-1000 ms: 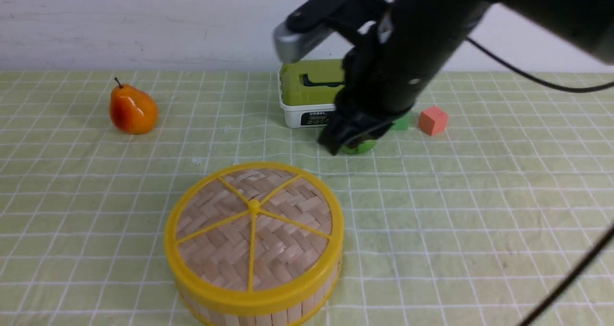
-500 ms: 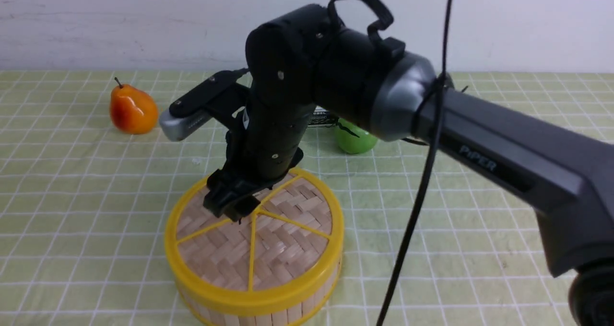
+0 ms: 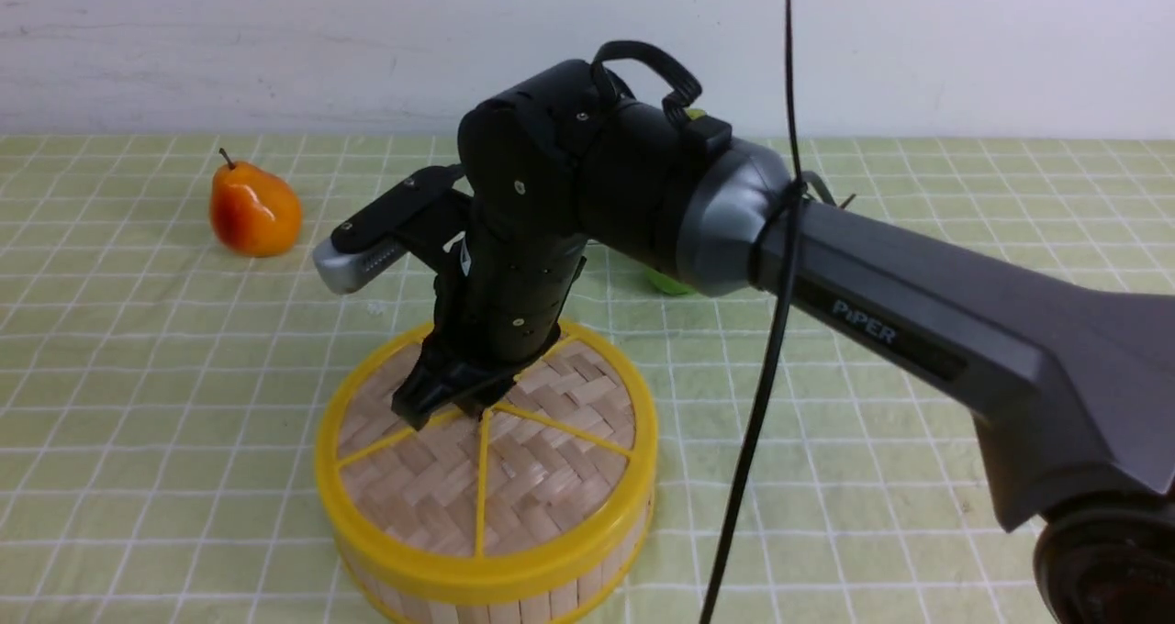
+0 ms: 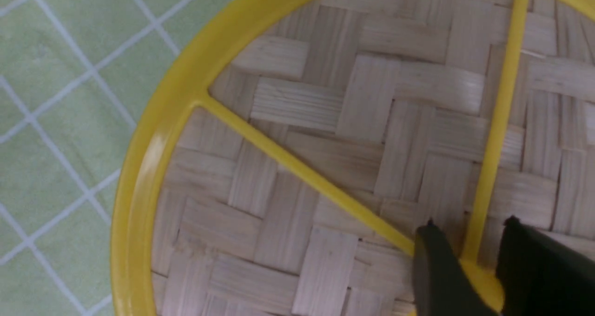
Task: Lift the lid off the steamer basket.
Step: Use the right arm to lift the lid of the steamer, then use the right arm to place the steamer lid on the table
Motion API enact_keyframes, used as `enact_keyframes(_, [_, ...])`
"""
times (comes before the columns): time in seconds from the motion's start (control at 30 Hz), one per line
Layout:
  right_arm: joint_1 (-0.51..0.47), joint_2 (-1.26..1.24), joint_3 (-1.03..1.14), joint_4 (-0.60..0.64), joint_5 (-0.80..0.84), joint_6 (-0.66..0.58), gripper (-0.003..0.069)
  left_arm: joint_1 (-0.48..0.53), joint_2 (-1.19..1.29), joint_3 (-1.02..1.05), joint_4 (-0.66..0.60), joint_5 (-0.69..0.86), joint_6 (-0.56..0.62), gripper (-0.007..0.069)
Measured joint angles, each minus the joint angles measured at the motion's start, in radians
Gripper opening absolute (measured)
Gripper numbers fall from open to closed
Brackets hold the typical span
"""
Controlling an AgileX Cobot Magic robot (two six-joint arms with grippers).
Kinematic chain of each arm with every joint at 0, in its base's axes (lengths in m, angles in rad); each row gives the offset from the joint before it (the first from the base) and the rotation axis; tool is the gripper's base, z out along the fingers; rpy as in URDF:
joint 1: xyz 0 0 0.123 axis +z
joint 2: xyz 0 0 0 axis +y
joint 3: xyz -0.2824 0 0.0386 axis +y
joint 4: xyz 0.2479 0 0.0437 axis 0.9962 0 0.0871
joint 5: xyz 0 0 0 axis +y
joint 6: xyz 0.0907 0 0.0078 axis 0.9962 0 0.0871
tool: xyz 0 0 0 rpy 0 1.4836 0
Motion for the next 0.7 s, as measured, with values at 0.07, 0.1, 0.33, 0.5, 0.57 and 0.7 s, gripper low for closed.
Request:
enact_keyframes(0.07, [0.000,-0.003,-0.001,-0.003,0.000,0.001,0.0077,0.000,0.000,0.000,0.000,0.000,0.000,0.0239])
enact_keyframes(0.1, [0.000,-0.006,-0.001,-0.005,0.002,0.001,0.0076,0.000,0.000,0.000,0.000,0.000,0.000,0.0239])
enact_keyframes(0.33, [0.000,-0.147,-0.004,-0.043,0.106,-0.011,0.0078,0.000,0.000,0.000,0.000,0.000,0.000,0.0239])
enact_keyframes(0.5, [-0.013,-0.344,0.004,-0.114,0.124,-0.019,0.0078,0.000,0.000,0.000,0.000,0.000,0.000,0.0239])
enact_keyframes(0.57, [-0.053,-0.448,0.054,-0.131,0.125,-0.016,0.0078,0.000,0.000,0.000,0.000,0.000,0.000,0.0239])
enact_keyframes(0.7, [-0.145,-0.607,0.231,-0.147,0.128,0.004,0.0078,0.000,0.000,0.000,0.000,0.000,0.000,0.0239])
